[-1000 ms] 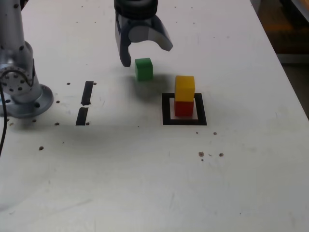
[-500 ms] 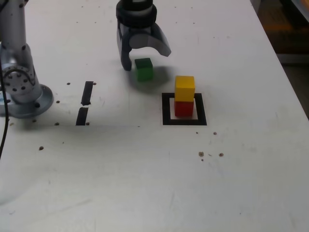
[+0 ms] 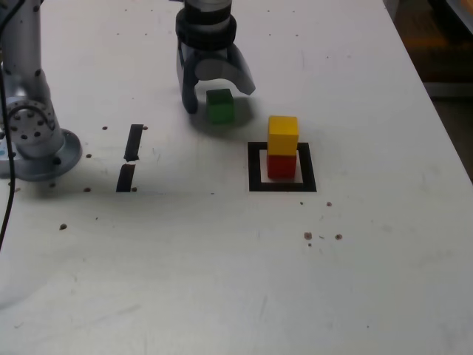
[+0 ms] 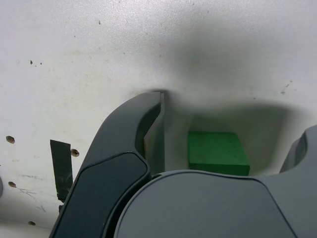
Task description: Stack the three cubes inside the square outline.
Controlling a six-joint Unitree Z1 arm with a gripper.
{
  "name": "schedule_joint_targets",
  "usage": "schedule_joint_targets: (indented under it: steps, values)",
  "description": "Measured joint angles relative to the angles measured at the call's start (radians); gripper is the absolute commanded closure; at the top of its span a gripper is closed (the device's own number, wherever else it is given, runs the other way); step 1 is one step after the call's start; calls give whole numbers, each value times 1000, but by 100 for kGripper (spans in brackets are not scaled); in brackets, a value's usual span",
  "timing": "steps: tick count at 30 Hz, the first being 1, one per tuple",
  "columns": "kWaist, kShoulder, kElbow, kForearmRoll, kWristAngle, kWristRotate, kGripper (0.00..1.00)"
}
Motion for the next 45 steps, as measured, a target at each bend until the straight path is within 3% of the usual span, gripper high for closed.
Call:
schedule_joint_targets:
  steps: [5,17,24,34,45]
  values:
    - [0,0,13,-21,0,0,22]
    - [0,-5,45,-116,-6,0,67]
    - [0,-22,45,-116,-5,14,80]
    - [-9,-110,-49,80,-40,5,82]
    - [-122,-151,-303,404,-18,-45,82]
